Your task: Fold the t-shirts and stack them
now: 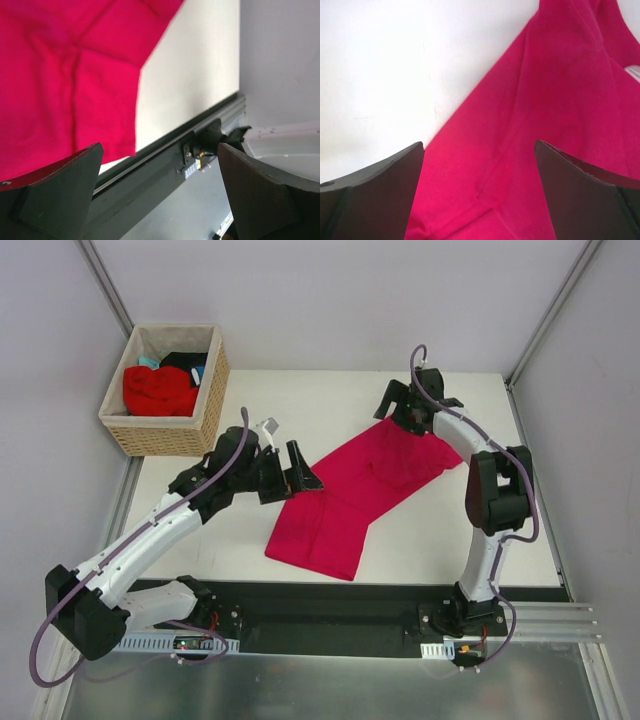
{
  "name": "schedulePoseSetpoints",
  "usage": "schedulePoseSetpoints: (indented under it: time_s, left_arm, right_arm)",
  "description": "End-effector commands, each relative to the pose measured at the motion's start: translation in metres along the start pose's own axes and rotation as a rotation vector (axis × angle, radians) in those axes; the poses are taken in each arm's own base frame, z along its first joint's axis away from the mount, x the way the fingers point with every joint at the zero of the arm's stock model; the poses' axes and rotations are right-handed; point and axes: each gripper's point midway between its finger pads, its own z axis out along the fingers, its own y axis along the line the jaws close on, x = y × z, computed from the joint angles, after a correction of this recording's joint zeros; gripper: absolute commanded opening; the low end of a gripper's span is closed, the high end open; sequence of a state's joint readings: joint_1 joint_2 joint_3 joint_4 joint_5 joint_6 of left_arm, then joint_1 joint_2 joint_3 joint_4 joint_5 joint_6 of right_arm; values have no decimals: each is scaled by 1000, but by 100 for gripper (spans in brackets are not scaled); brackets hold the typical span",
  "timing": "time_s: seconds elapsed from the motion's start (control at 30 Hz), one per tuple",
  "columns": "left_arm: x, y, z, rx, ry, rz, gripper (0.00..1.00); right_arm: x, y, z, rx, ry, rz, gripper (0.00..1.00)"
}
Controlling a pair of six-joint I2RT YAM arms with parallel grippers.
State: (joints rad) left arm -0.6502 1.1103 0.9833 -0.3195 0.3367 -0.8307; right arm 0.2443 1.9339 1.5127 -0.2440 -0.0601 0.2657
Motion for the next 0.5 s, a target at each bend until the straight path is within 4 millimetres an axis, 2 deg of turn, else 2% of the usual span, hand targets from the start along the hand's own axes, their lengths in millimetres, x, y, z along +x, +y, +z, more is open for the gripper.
schedulePoseSetpoints:
  time_s: [0.0,0.13,0.27,0.47]
  left_arm:
    - [-7,37,-19,-92,-14,-24,99]
    - [-14,51,-23,-106,-24,-60,99]
    - [-18,62,-23,-128,-29,-89,99]
    - [-26,70,-24,-140,-40,-106,99]
  right_arm:
    - [-19,19,13,-74,-23,39,97]
    - [-13,12,26,-52,-6,54,97]
    - [3,0,40,-27,35,79,97]
    - [16,-11,57,3,67,88,97]
